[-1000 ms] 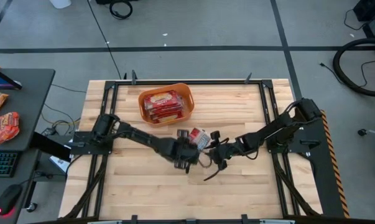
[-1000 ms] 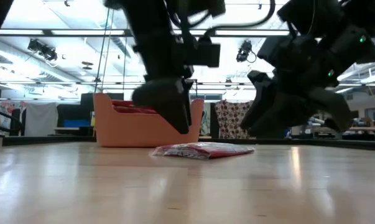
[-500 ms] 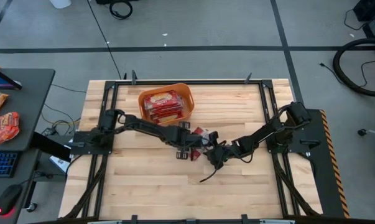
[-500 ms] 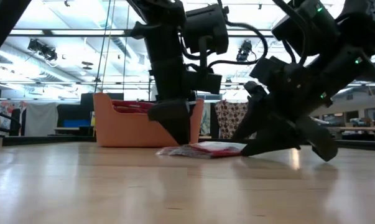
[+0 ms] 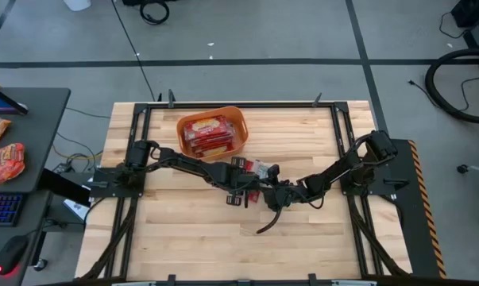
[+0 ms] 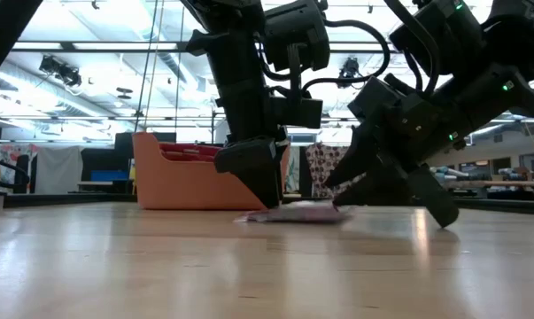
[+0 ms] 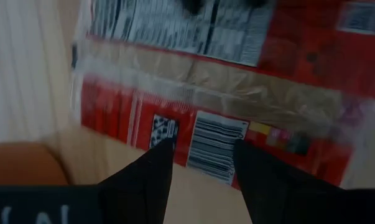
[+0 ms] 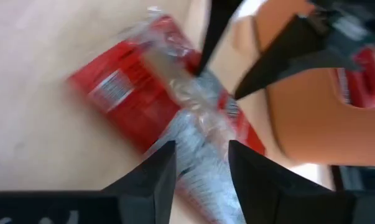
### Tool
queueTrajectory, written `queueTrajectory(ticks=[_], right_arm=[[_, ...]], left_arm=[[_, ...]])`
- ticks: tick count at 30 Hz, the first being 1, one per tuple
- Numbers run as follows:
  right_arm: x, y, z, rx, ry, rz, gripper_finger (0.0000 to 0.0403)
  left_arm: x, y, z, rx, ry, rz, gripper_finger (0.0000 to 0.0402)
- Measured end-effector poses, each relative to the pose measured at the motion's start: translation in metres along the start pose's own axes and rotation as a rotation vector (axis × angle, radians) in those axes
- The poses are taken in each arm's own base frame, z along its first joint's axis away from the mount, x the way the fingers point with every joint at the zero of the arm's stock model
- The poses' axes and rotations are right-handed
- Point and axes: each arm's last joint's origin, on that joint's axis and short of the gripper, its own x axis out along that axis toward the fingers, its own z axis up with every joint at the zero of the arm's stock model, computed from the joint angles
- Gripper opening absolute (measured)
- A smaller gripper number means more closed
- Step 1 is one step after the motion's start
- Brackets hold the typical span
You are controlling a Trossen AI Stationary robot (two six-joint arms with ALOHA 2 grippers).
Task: Sort popcorn bags into baskets
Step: Put the popcorn bag into the orange bin
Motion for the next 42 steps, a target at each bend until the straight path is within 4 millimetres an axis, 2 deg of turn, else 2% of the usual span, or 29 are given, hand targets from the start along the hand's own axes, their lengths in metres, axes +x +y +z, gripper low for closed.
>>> queueTrajectory(ticks=[4, 9, 14, 18, 22, 25, 30, 37, 42], right_arm=[[-0.002, 0.001, 0.003, 0.004, -0.006, -0.04, 0.0139], [-0.004, 0.005, 0.003, -0.014, -0.035, 0.034, 0.0134], [-0.011, 0.015, 0.01, -0.123, -0.1, 0.113, 0.0133], [-0.014, 0.018, 0.008, -0.04, -0.064, 0.098, 0.0132], [-0.019, 0.018, 0.005, 0.121, -0.03, 0.189, 0.0133], [-0.022, 0.015, 0.003, 0.247, 0.009, 0.267, 0.0133], [-0.035, 0.005, -0.004, 0.31, 0.109, 0.307, 0.0133], [-0.058, -0.011, -0.016, 0.303, 0.254, 0.308, 0.0132], [-0.068, -0.022, -0.013, 0.389, 0.227, 0.26, 0.0132]], left_arm=[[-0.003, -0.006, 0.001, 0.013, -0.013, -0.011, 0.0176], [-0.007, -0.015, 0.002, 0.038, -0.007, 0.001, 0.0176], [-0.009, -0.018, 0.0, 0.042, 0.015, 0.003, 0.0176], [-0.009, -0.024, 0.001, 0.004, -0.001, -0.077, 0.0176], [-0.007, -0.036, 0.006, -0.017, -0.046, -0.129, 0.0176], [-0.007, -0.047, 0.013, -0.01, -0.113, -0.141, 0.0176], [-0.013, -0.066, 0.025, 0.055, -0.266, -0.153, 0.0176], [-0.025, -0.081, 0.022, 0.267, -0.246, 0.038, 0.0176], [-0.027, -0.082, 0.026, 0.225, -0.282, 0.072, 0.0176]])
